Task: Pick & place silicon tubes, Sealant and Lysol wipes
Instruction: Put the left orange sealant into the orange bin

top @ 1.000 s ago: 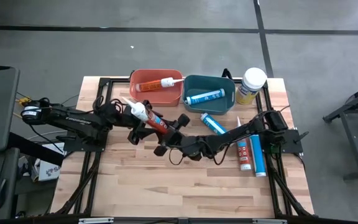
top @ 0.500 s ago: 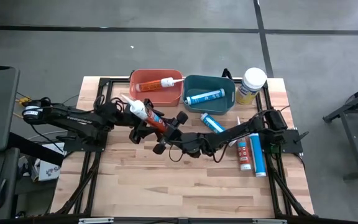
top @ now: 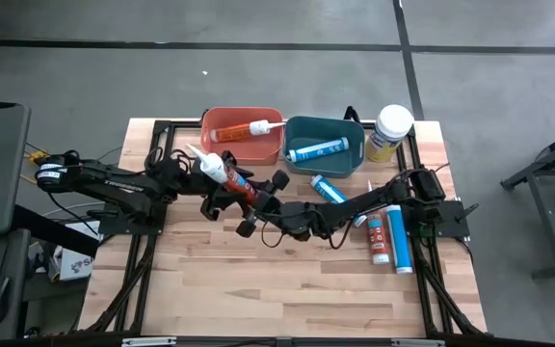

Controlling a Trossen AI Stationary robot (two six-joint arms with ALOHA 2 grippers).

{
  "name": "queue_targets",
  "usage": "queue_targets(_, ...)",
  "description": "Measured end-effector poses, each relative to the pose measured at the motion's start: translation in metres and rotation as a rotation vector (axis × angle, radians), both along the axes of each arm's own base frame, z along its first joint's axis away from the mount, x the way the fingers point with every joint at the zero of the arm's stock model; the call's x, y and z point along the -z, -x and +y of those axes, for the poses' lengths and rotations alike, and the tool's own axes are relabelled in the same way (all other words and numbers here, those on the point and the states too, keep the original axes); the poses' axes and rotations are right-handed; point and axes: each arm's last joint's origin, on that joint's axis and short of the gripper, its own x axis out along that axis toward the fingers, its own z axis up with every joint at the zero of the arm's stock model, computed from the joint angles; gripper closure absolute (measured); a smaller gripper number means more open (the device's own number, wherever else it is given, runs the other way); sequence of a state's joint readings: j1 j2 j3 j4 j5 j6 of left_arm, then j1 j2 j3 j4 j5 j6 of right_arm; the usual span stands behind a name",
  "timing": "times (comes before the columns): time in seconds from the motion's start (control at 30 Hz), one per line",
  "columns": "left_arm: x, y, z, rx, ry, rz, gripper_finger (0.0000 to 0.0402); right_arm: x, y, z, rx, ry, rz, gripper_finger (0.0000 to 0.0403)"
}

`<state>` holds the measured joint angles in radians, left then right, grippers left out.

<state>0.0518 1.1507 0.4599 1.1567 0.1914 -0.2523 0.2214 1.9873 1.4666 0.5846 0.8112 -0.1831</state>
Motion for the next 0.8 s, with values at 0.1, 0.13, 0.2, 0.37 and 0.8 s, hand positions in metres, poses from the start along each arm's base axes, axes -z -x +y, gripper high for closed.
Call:
queue_targets(0.1,0.0004,-0.0003,0.0006,-0.019,0.007,0.005,0.0205,0.0,0.0,0.0002,-0.003,-0.007,-0.005,0.0205)
queue_targets(0.13,0.0007,-0.0003,0.0008,-0.024,0.007,0.007,0.0221,0.0002,0.0,0.0001,0.001,-0.008,-0.004,0.0207)
queue_targets(0.2,0.0009,-0.0003,0.0009,-0.026,0.008,0.007,0.0229,0.0003,0.0001,0.0001,0.003,-0.008,-0.003,0.021)
queue_targets(0.37,0.0008,-0.0002,0.0009,-0.029,0.001,0.006,0.0229,0.0006,0.0,0.0002,0.0,-0.004,0.003,0.0211)
queue_targets(0.8,0.0009,-0.0002,0.0003,-0.02,-0.029,0.003,0.0229,0.0015,0.0001,0.0006,0.003,0.001,0.016,0.0211)
